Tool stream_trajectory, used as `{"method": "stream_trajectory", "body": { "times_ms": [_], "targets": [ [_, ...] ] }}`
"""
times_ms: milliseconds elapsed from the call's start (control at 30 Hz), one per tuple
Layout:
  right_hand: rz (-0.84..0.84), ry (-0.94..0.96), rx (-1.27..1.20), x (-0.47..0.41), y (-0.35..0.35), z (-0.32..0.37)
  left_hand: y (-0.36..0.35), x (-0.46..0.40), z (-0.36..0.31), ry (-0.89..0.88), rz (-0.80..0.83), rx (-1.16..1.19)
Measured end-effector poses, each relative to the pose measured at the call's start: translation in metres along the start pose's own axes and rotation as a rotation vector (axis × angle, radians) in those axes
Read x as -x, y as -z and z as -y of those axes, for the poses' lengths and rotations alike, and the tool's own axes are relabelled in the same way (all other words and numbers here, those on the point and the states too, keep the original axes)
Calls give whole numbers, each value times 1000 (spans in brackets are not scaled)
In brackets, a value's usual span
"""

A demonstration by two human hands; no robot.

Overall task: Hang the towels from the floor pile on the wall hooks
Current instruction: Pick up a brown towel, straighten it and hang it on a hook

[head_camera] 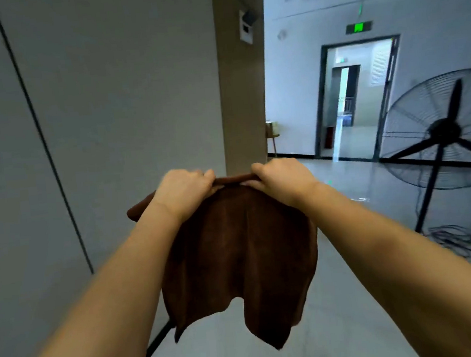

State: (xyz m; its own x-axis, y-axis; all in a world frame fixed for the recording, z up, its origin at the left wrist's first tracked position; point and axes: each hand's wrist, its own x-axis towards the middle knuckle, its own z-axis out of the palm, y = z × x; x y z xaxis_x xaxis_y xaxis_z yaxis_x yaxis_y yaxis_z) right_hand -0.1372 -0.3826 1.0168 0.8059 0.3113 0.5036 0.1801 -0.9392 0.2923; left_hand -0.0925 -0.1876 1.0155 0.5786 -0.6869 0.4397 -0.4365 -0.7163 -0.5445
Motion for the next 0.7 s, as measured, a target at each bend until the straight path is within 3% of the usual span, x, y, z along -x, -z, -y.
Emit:
{"method": "stream_trajectory", "body": {
  "times_ms": [400, 700],
  "targets": [
    [248, -466, 293, 271, 68, -241, 112, -174, -314, -382, -249, 333],
    [357, -828, 446, 439, 128, -303, 202, -219, -493, -702, -554, 427]
  ]
}}
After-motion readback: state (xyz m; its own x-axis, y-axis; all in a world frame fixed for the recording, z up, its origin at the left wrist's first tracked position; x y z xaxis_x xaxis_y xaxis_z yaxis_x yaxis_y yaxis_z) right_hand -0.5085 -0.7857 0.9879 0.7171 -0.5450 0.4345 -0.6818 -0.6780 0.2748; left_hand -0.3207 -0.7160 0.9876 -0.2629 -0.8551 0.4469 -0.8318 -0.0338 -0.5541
